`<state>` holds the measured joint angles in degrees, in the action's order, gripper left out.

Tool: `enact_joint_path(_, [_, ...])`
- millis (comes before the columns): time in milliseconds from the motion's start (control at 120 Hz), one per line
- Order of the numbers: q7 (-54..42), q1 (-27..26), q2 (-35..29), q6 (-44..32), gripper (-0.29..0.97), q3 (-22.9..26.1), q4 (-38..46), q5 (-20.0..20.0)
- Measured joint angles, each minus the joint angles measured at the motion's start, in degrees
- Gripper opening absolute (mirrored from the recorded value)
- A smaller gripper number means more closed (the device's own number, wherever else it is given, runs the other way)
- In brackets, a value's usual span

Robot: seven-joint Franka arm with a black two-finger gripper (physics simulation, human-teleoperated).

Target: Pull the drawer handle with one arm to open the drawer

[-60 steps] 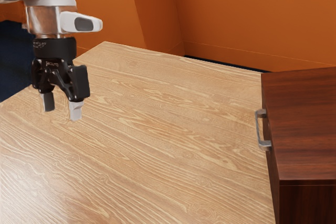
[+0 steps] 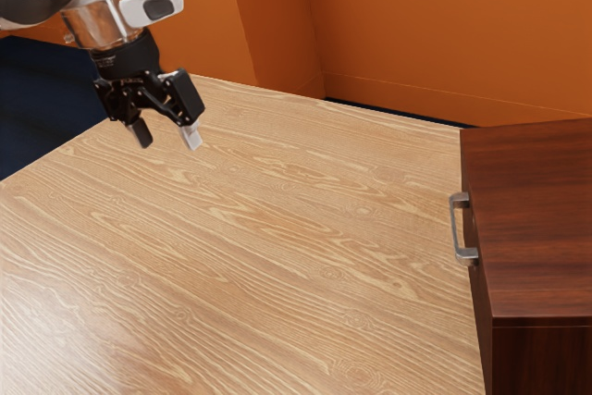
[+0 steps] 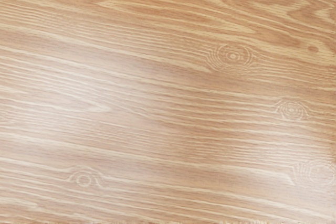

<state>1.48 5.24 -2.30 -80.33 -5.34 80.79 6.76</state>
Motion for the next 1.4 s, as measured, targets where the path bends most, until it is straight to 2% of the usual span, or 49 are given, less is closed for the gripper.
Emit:
enact_joint_path(50, [0.9, 2.1, -0.5, -0.6, 0.65, 3.0, 1.5, 1.4])
enact_joint_path(117, [2.7, 1.0, -0.6, -1.6, 0.65, 4.7, 2.9, 3.2])
enact_joint_path(283, [6.9, -5.4, -1.7, -8.3, 0.65, 5.3, 12.4, 9.3])
enact_joint_path(433, [11.2, -5.0, -1.1, -13.8, 0.64, 5.7, 14.1, 13.0])
enact_joint_path(550, [13.9, -1.7, 2.0, -17.0, 0.64, 9.0, 11.8, 13.9])
enact_joint_path(642, [15.6, 4.6, 3.9, -18.9, 0.63, 15.9, 10.9, 14.1])
enact_joint_path(708, [16.6, 6.4, 5.5, -20.8, 0.63, 18.8, 10.8, 14.3])
enact_joint_path(925, [19.4, 2.8, 7.6, -25.7, 0.62, 21.6, 10.5, 15.4])
enact_joint_path(1158, [21.5, 3.1, 8.1, -28.7, 0.62, 21.8, 11.0, 18.2])
enact_joint_path(1400, [23.0, 2.0, 8.6, -30.7, 0.57, 22.1, 12.2, 18.8])
